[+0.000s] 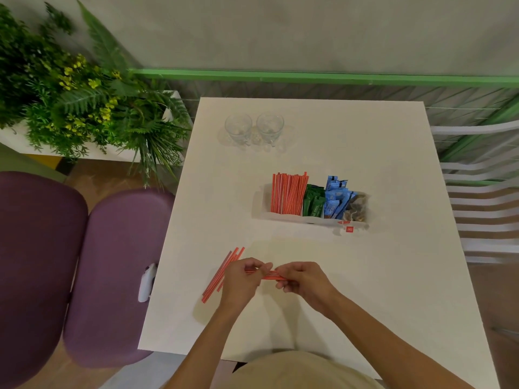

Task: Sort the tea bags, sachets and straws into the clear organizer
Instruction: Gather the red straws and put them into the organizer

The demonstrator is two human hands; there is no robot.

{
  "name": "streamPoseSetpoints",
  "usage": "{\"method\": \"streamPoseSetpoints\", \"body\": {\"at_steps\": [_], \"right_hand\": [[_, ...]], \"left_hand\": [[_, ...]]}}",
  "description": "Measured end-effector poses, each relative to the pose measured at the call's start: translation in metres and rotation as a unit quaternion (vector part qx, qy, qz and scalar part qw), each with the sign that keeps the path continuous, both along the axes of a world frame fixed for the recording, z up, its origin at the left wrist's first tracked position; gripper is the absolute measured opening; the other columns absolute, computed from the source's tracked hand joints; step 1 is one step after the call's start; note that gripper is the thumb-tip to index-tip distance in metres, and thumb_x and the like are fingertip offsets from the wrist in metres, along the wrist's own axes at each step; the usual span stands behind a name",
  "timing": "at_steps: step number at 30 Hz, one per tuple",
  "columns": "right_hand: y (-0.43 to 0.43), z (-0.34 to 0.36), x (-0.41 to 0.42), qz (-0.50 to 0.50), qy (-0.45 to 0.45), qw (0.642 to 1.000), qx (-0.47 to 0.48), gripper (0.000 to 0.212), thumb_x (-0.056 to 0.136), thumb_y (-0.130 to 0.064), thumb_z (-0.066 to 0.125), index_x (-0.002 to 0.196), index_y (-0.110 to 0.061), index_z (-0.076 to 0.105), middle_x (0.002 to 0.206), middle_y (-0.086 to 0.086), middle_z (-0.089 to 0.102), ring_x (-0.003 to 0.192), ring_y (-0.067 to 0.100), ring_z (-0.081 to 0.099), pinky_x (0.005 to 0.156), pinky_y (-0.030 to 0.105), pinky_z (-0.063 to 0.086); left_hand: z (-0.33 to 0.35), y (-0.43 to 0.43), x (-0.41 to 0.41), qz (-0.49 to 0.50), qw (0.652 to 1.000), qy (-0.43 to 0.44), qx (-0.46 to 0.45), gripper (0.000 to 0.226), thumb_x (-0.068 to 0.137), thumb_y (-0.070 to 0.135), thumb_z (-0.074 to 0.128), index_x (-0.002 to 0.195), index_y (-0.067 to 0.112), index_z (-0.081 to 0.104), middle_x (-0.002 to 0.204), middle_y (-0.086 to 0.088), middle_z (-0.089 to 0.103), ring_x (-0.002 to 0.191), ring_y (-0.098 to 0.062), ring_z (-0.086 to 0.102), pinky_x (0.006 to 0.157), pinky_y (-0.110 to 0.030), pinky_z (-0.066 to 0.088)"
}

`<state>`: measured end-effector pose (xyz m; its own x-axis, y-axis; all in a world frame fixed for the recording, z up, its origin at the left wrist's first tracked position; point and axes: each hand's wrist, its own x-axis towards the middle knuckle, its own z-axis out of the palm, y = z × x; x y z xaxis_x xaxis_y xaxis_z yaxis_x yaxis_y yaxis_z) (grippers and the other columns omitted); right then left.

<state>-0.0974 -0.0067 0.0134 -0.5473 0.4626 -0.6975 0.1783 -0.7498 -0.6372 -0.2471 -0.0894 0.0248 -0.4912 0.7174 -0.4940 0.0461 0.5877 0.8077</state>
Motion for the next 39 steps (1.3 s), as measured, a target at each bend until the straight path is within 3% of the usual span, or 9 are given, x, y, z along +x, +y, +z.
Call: {"method": "streamPoseSetpoints", "body": {"at_steps": [4, 7, 13, 22, 29, 34, 37, 39], "right_hand": [[0.006, -0.002, 0.003, -0.029, 0.003, 1.000, -0.006, 0.016, 0.086, 0.001, 0.066, 0.097, 0.013, 0.069, 0.082, 0.026, 0.069, 0.067, 0.024, 0.067, 0.063, 0.026, 0.054], [0.013, -0.001, 0.002, -0.027, -0.003, 1.000, 0.006, 0.017, 0.086, 0.002, 0.065, 0.098, 0.014, 0.068, 0.087, 0.028, 0.069, 0.069, 0.025, 0.069, 0.063, 0.026, 0.055], [0.032, 0.006, -0.008, -0.015, 0.009, 1.000, 0.002, 0.020, 0.087, 0.001, 0.065, 0.103, 0.013, 0.066, 0.096, 0.029, 0.071, 0.078, 0.028, 0.073, 0.066, 0.027, 0.059], [0.091, 0.035, -0.037, 0.153, -0.039, 0.978, 0.135, 0.012, 0.084, 0.006, 0.065, 0.095, 0.007, 0.069, 0.087, 0.023, 0.073, 0.077, 0.030, 0.074, 0.068, 0.027, 0.061], [0.172, 0.074, -0.063, 0.228, -0.124, 0.913, 0.315, 0.012, 0.082, 0.002, 0.071, 0.093, 0.008, 0.071, 0.079, 0.018, 0.073, 0.070, 0.024, 0.074, 0.065, 0.025, 0.061], [0.206, 0.084, -0.092, 0.296, -0.187, 0.837, 0.421, 0.009, 0.083, 0.000, 0.071, 0.092, 0.003, 0.071, 0.077, 0.017, 0.072, 0.057, 0.011, 0.071, 0.059, 0.021, 0.059], [0.207, 0.078, -0.111, 0.357, -0.207, 0.788, 0.457, 0.008, 0.084, -0.001, 0.071, 0.092, 0.000, 0.072, 0.073, 0.013, 0.071, 0.054, 0.008, 0.069, 0.055, 0.016, 0.056], [0.204, 0.071, -0.122, 0.399, -0.209, 0.753, 0.479, 0.007, 0.086, -0.002, 0.069, 0.092, 0.001, 0.072, 0.075, 0.015, 0.072, 0.056, 0.011, 0.069, 0.054, 0.015, 0.055]], "left_hand": [[0.001, -0.002, 0.000, 0.002, 0.998, -0.056, 0.013, 0.014, 0.081, 0.028, 0.076, 0.075, 0.015, 0.073, 0.045, 0.000, 0.050, 0.038, -0.016, 0.039, 0.042, -0.025, 0.034], [0.004, -0.004, -0.003, -0.026, 0.994, -0.093, 0.041, 0.008, 0.082, 0.017, 0.075, 0.088, 0.011, 0.075, 0.051, -0.002, 0.057, 0.041, -0.015, 0.048, 0.043, -0.026, 0.039], [0.001, 0.000, -0.013, 0.044, 0.990, -0.119, 0.063, 0.007, 0.085, 0.008, 0.071, 0.090, 0.008, 0.074, 0.058, -0.001, 0.058, 0.047, -0.016, 0.051, 0.048, -0.029, 0.042], [-0.010, 0.006, -0.030, 0.093, 0.986, -0.123, 0.070, 0.008, 0.087, 0.012, 0.068, 0.093, 0.013, 0.074, 0.075, -0.006, 0.068, 0.057, -0.018, 0.062, 0.048, -0.024, 0.044], [-0.034, -0.017, -0.055, 0.147, 0.985, -0.087, 0.027, 0.013, 0.093, 0.023, 0.062, 0.089, 0.017, 0.073, 0.080, -0.004, 0.070, 0.064, -0.020, 0.065, 0.054, -0.029, 0.045], [-0.053, -0.042, -0.065, 0.128, 0.992, -0.013, -0.014, 0.012, 0.093, 0.017, 0.061, 0.088, 0.018, 0.072, 0.076, 0.003, 0.070, 0.063, -0.007, 0.062, 0.059, -0.028, 0.049], [-0.057, -0.052, -0.066, 0.112, 0.993, 0.044, -0.017, 0.013, 0.089, 0.007, 0.065, 0.089, 0.018, 0.071, 0.087, 0.004, 0.071, 0.072, 0.001, 0.062, 0.068, -0.018, 0.051], [-0.061, -0.056, -0.066, 0.105, 0.992, 0.066, -0.023, 0.016, 0.086, 0.005, 0.068, 0.090, 0.020, 0.070, 0.093, 0.005, 0.069, 0.080, -0.001, 0.062, 0.074, -0.019, 0.052]]}}
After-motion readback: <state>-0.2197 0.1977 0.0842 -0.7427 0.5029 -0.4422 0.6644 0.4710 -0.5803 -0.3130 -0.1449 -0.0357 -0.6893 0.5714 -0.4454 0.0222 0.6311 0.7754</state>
